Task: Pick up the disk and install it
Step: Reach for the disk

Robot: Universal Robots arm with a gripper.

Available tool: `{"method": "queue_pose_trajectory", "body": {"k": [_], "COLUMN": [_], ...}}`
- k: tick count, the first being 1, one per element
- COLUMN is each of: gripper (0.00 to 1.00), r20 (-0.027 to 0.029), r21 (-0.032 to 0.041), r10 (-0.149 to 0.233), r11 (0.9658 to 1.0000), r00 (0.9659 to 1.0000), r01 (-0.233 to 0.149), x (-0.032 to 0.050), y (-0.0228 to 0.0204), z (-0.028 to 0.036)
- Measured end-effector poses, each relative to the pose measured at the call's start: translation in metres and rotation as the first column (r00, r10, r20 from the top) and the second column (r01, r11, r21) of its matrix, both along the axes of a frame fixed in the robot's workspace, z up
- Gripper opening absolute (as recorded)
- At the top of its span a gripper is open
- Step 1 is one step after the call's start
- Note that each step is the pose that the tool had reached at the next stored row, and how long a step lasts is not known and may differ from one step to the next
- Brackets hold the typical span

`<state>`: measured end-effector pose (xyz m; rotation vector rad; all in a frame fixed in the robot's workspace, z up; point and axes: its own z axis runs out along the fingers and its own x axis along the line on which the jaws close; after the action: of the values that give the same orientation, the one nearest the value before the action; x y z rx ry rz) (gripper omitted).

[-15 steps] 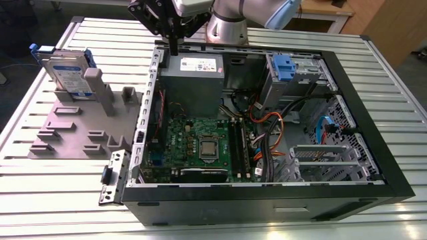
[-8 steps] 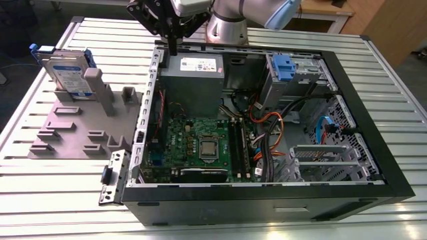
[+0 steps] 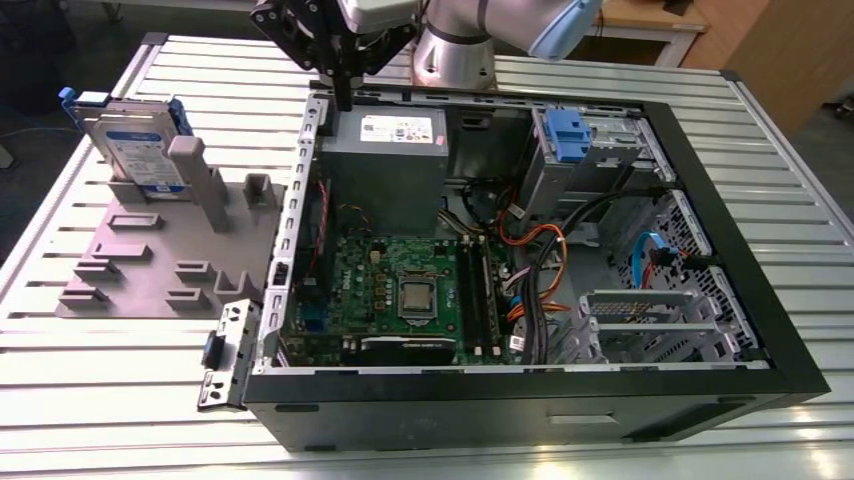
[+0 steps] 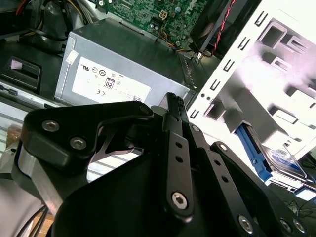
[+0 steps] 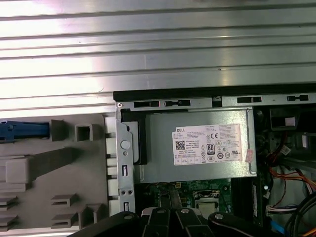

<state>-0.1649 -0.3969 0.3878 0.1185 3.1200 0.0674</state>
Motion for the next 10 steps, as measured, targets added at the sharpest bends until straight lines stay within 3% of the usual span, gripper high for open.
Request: {"method": "queue_pose_trajectory", "body": {"k": [10], "gripper": [0.11], "r20": [-0.0001], "r21": [0.0], "r10": [0.0], "r11": [1.0], "r00": [1.0], "r01": [0.0], "x": [-0.0022], "y": [0.0], "z": [-0.0002]}}
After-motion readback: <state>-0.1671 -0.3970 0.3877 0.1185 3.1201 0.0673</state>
